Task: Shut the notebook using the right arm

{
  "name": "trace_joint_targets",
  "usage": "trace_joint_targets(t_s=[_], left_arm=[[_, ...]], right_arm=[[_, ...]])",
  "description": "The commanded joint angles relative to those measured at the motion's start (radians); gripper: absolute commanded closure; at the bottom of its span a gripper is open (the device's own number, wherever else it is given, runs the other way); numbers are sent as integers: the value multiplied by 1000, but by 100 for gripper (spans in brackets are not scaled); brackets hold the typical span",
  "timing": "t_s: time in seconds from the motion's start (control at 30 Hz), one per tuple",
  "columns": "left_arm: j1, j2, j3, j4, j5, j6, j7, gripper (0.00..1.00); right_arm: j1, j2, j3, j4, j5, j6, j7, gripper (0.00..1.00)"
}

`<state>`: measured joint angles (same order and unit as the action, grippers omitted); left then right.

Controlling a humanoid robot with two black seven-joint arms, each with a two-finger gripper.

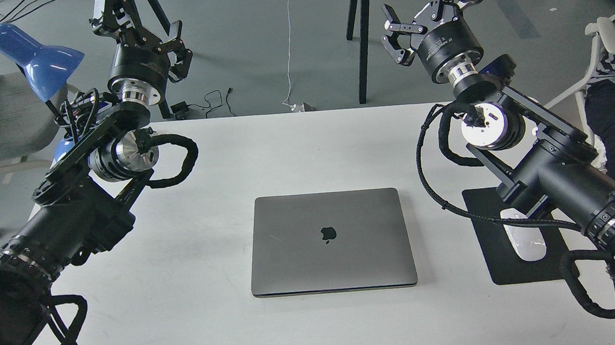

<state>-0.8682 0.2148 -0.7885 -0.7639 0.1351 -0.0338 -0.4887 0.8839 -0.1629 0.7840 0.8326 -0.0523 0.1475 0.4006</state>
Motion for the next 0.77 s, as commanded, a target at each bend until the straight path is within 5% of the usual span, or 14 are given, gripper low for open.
trace_joint_targets(t_s=[0.0,0.73], left_arm=[[0,2,0,0,0,0,0,0],[0,0,0,0,0,0,0,0]], right_arm=[[0,-6,0,5,-4,13,0,0],[3,-7,-2,-6,-14,35,1,0]])
